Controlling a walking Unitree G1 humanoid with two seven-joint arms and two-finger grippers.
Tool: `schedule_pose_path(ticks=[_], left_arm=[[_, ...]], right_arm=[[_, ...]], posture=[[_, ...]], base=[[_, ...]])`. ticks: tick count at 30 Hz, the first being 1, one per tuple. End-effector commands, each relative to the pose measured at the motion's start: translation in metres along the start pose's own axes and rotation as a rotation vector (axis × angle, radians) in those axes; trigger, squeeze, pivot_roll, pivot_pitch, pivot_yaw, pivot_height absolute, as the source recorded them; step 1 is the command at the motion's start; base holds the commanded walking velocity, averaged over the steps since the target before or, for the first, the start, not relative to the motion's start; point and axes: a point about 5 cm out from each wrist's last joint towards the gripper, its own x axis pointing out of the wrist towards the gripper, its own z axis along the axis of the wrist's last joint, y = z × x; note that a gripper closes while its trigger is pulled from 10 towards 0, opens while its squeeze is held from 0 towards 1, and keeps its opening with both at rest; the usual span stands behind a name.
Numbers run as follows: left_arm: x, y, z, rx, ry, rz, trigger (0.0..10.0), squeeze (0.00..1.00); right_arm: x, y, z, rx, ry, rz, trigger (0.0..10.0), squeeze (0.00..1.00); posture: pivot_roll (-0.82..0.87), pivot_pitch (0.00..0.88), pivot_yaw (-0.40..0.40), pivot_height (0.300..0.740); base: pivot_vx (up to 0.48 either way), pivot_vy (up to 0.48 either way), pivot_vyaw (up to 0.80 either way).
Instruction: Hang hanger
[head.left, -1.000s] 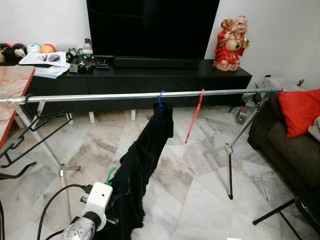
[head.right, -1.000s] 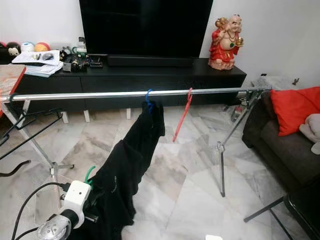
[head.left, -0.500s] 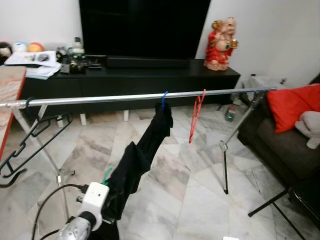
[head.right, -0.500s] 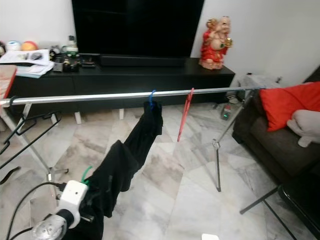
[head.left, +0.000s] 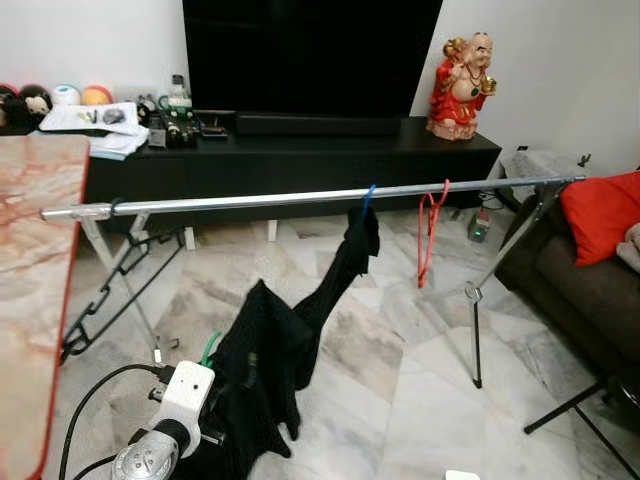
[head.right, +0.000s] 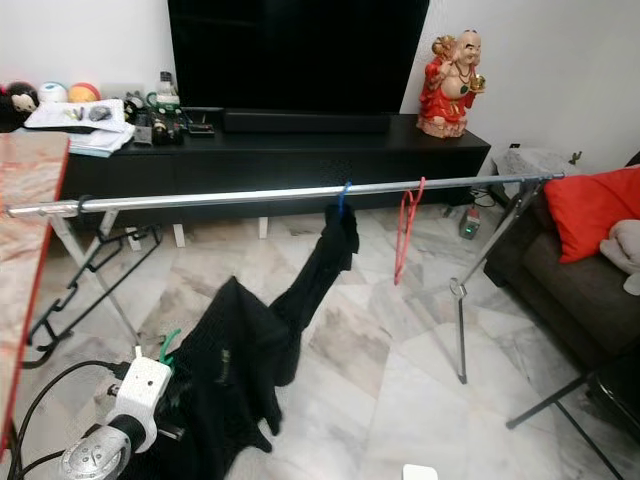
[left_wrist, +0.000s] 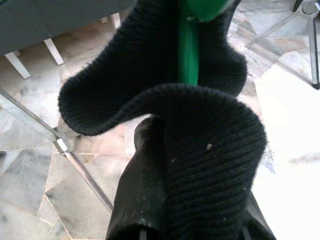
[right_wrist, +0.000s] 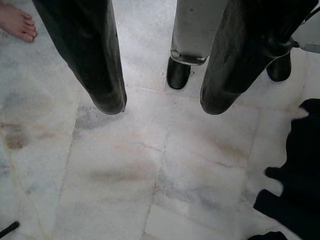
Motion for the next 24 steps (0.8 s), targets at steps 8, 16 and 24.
schedule_pose_path(ticks=[8,16,24], left_arm=[[0.0043,-0.0045,0.0086,0.019,-0.035,-0.002,10.0,0.00],[0.0042,-0.0041,0.0099,0.018,-0.041,-0.003,10.0,0.00],[0.0047,-0.0045,0.0105,0.017,-0.043,-0.005,10.0,0.00]], right_arm=[[-0.0002,-0.0077,0.0001,-0.004,0.002,-0.017,10.0,0.00],[-0.0002,-0.0079,0.0001,-0.003,0.000,-0.017,10.0,0.00],[-0.0002,-0.0079,0.0001,-0.004,0.001,-0.016,10.0,0.00]], posture=[[0.16,0.000,-0.098,0.740],[0.16,0.000,-0.097,0.740],[0.16,0.000,-0.099,0.740]], base=[[0.000,0.000,0.00],[0.098,0.000,0.00],[0.291,0.000,0.00]])
